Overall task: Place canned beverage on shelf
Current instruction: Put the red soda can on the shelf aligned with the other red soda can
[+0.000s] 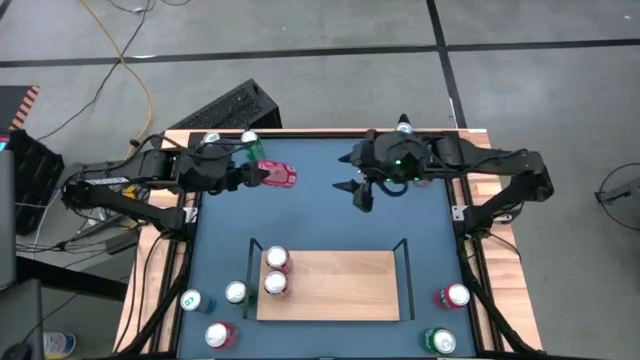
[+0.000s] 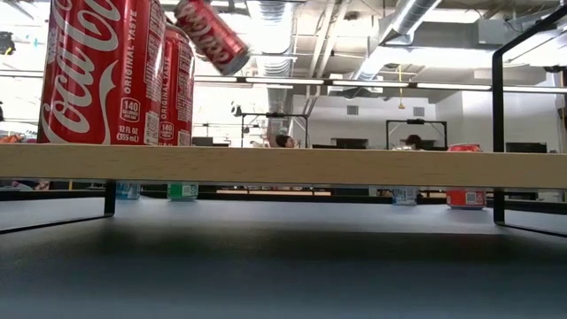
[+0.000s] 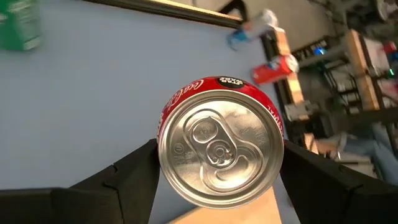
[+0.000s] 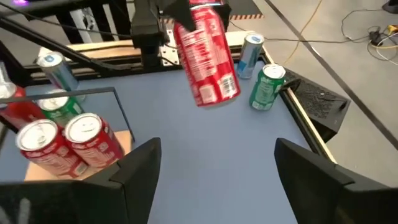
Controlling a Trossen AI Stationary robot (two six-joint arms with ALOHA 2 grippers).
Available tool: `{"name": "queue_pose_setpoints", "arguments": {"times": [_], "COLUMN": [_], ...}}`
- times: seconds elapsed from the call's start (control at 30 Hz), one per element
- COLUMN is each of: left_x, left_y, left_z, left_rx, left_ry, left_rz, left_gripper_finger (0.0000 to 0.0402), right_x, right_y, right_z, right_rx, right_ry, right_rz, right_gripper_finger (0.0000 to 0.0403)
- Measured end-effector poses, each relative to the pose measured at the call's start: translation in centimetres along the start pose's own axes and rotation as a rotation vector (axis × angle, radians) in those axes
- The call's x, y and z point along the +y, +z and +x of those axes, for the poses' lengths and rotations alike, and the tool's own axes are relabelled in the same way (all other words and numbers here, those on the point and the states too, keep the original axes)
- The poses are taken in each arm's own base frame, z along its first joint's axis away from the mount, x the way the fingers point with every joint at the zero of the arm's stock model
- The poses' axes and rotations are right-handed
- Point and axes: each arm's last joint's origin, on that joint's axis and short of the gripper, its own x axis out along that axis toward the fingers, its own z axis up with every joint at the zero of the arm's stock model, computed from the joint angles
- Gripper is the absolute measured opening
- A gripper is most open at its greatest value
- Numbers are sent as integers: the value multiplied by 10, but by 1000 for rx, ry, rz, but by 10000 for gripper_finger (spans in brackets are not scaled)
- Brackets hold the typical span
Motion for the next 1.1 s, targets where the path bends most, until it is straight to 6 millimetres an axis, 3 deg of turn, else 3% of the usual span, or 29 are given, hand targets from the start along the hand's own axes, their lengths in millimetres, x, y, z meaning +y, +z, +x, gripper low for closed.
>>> {"name": "queue_pose_setpoints", "arguments": {"times": [0.3, 0.6, 0.87, 1.1], "left_x": [-55, -87, -101, -99], "left_y": [-33, -92, -136, -171], "left_z": [26, 84, 117, 139], "left_rx": [108, 288, 357, 498], "left_ry": [-1, 155, 241, 245], "left_rz": [160, 389, 489, 504], "left_gripper_finger": [276, 276, 276, 276], "right_x": [-6, -9, -11, -13], "right_y": [-6, -17, -23, -25], "right_z": [-40, -46, -49, -57], "right_rx": [22, 122, 177, 189], "right_ry": [-39, -65, -71, -74], "right_rz": [39, 48, 36, 56], "right_gripper_finger": [301, 301, 301, 301]}}
